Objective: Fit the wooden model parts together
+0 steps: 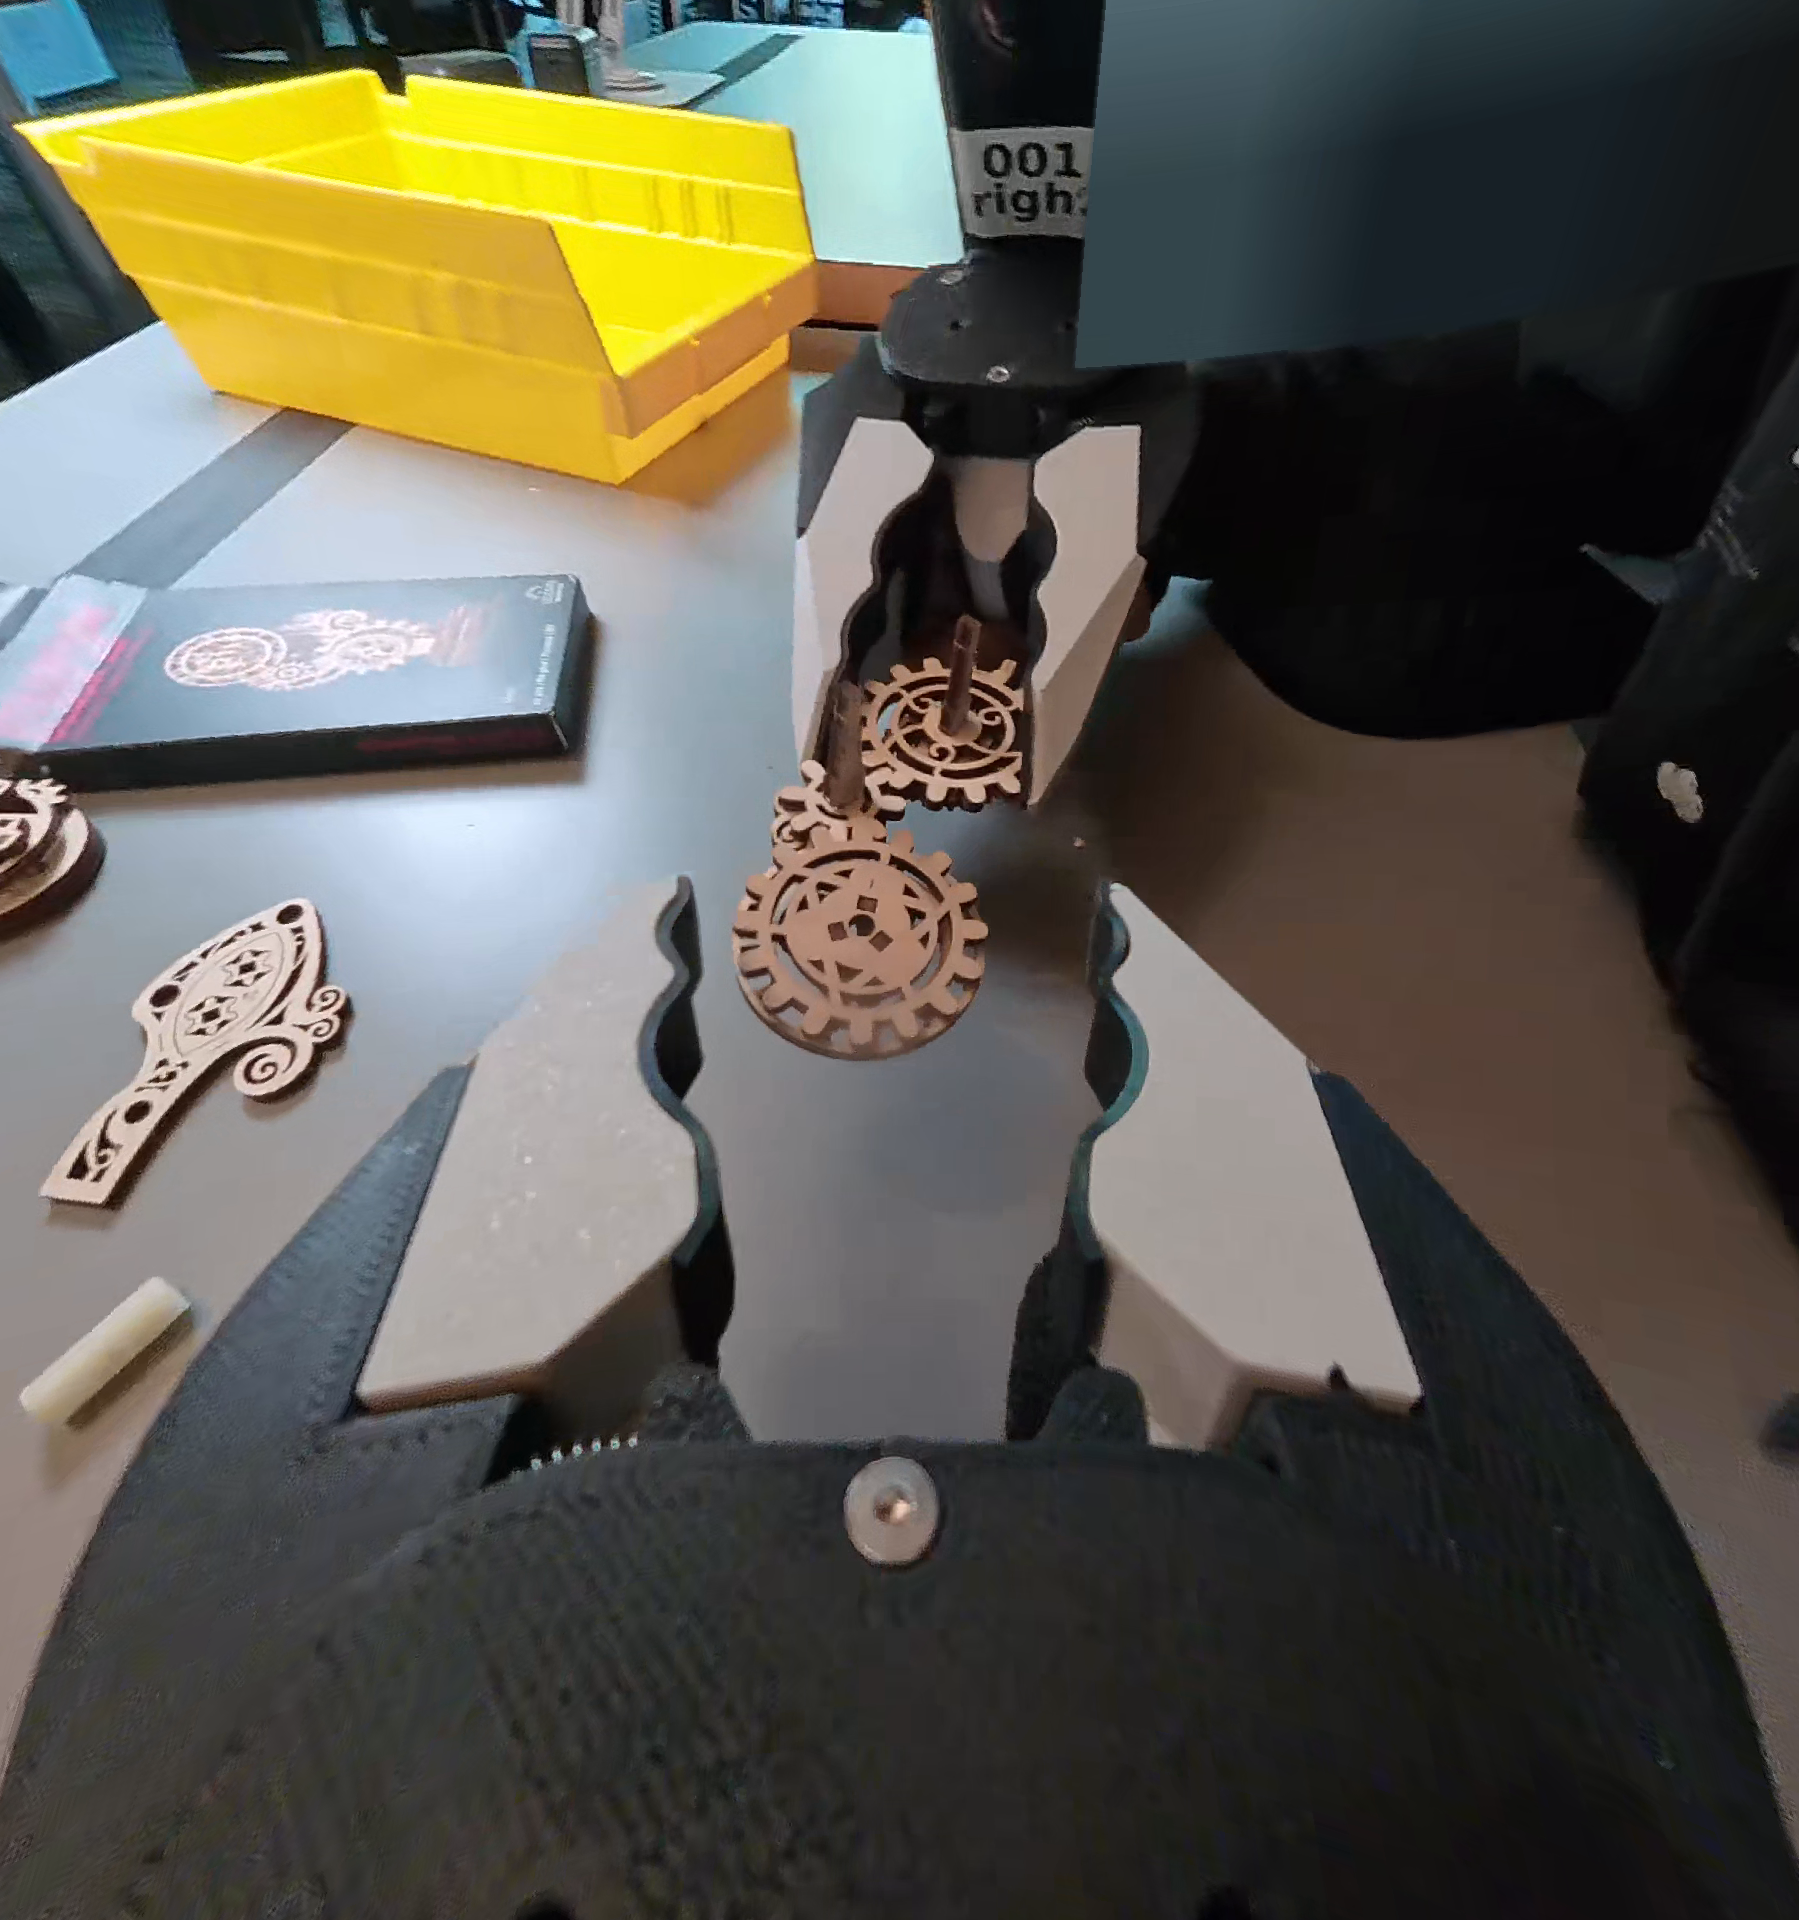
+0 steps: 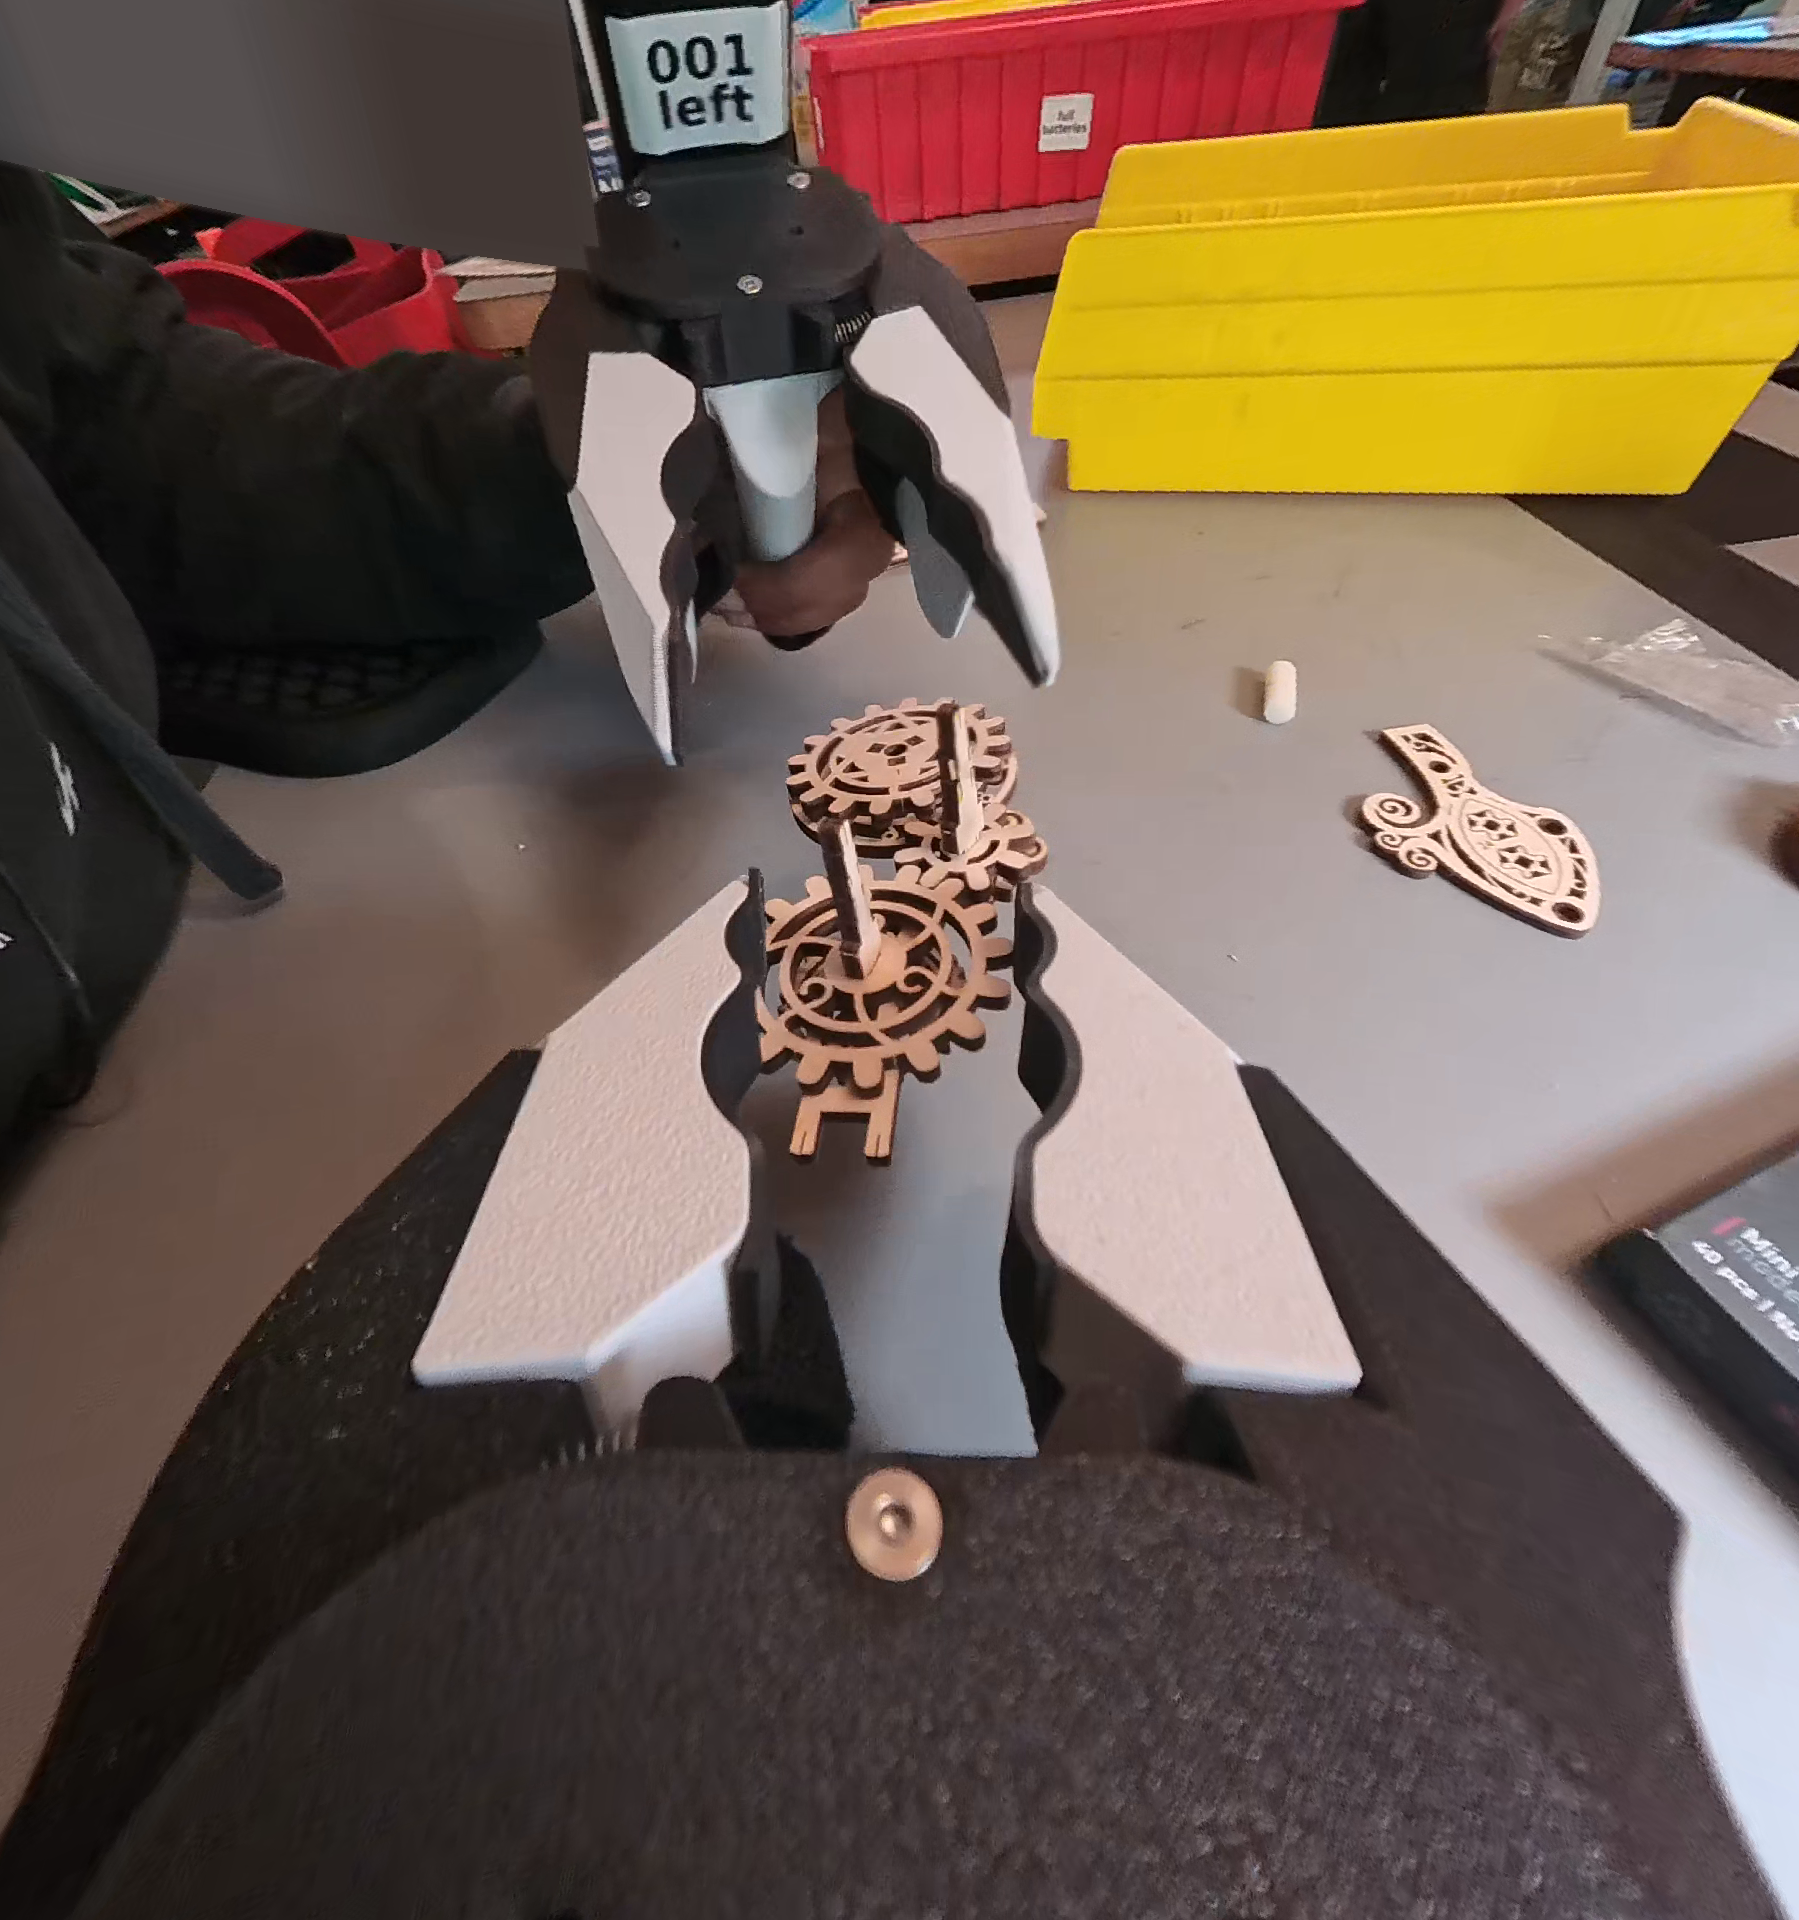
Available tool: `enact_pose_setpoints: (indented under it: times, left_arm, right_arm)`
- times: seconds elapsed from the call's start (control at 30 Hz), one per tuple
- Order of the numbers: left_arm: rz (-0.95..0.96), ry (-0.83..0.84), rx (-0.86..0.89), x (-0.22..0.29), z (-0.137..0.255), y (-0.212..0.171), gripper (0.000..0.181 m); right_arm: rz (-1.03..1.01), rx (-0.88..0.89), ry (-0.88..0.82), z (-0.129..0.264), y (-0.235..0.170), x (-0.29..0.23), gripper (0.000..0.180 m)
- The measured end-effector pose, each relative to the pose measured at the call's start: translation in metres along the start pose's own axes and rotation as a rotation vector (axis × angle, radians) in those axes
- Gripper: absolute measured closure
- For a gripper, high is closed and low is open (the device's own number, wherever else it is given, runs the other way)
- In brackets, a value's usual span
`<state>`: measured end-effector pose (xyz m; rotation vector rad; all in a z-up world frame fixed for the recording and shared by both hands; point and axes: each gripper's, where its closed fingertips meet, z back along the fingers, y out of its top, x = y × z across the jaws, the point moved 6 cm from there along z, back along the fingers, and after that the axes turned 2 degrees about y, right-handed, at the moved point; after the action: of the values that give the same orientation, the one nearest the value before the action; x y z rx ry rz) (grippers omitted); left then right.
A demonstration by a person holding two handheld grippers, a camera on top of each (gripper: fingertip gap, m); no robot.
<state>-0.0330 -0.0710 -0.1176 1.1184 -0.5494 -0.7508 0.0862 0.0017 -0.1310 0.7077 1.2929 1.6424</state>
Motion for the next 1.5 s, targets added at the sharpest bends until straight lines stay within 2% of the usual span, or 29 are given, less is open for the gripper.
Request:
enact_pose_setpoints:
  times: [0.2, 0.43, 0.53, 0.63, 0.8, 0.9, 1.0, 1.13, 1.23, 1.3, 1.5]
  left_arm:
    - [-0.002, -0.012, -0.073, 0.0, -0.003, -0.008, 0.132]
    - [0.08, 0.033, -0.113, -0.002, -0.006, -0.009, 0.132]
    - [0.121, 0.044, -0.14, -0.003, -0.005, -0.009, 0.143]
    - [0.13, 0.021, -0.161, 0.0, -0.007, -0.01, 0.128]
    - [0.126, 0.05, -0.136, -0.002, -0.005, -0.008, 0.13]
    - [0.259, 0.017, -0.056, -0.01, 0.002, -0.006, 0.13]
    - [0.545, -0.037, 0.019, -0.026, 0.01, -0.012, 0.13]
    - [0.861, -0.257, 0.136, -0.026, 0.01, -0.016, 0.139]
    - [0.924, -0.358, 0.136, -0.019, 0.005, -0.017, 0.15]
    - [0.928, -0.392, 0.148, -0.015, 0.002, -0.015, 0.17]
    - [0.882, -0.359, 0.171, -0.016, 0.003, -0.013, 0.173]
  right_arm:
    - [0.008, -0.005, 0.031, -0.001, 0.0, -0.004, 0.134]
    - [-0.004, -0.003, 0.014, -0.002, 0.0, -0.003, 0.134]
    - [0.004, -0.011, 0.023, -0.004, 0.0, -0.005, 0.134]
    - [-0.005, -0.021, 0.021, -0.005, -0.001, -0.004, 0.134]
    - [-0.006, -0.031, 0.027, -0.006, -0.002, -0.004, 0.134]
    - [0.012, -0.008, 0.024, -0.004, 0.0, -0.004, 0.134]
    - [0.032, 0.029, 0.027, -0.002, 0.003, -0.005, 0.134]
    - [0.083, 0.077, 0.018, 0.001, 0.009, -0.007, 0.134]
    - [0.124, 0.097, -0.006, 0.004, 0.013, -0.007, 0.134]
    - [0.147, 0.102, -0.017, 0.005, 0.014, -0.008, 0.134]
    - [0.209, 0.077, -0.058, 0.004, 0.014, -0.008, 0.134]
